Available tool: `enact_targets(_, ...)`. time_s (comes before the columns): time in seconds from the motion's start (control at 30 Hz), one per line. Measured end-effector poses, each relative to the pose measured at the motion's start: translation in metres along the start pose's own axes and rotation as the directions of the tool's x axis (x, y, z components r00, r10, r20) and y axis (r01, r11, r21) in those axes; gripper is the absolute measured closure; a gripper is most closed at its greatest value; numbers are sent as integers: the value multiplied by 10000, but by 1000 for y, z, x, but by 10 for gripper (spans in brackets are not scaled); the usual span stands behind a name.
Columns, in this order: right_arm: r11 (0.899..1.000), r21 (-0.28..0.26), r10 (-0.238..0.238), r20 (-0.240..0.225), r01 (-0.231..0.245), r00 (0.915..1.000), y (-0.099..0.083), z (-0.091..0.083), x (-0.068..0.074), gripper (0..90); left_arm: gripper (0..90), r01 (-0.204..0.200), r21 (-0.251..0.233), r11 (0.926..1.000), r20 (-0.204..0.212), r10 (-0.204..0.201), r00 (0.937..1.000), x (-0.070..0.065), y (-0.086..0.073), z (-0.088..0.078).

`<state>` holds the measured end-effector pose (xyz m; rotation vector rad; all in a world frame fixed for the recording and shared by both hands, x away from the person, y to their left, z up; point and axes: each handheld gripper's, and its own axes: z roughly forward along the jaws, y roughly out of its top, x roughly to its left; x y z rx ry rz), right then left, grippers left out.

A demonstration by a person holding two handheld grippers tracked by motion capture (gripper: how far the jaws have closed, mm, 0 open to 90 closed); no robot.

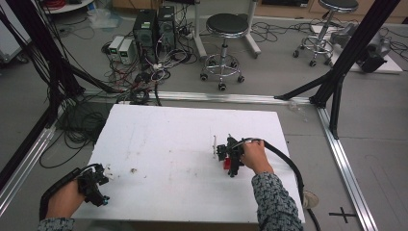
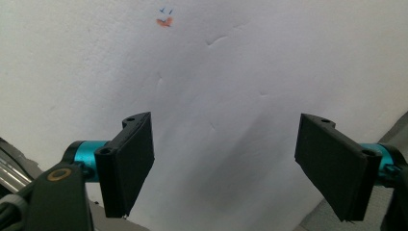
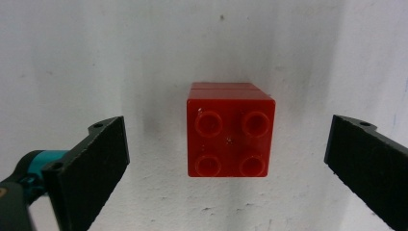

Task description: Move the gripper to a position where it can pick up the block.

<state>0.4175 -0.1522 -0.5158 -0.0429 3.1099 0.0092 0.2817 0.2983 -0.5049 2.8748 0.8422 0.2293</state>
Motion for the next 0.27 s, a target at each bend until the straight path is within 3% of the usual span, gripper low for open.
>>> enact_targets(0.27,10000,-25,-41,17,41,10000,0,0,0,8,217,-63,76,10000,3,63,10000,0,1,-1)
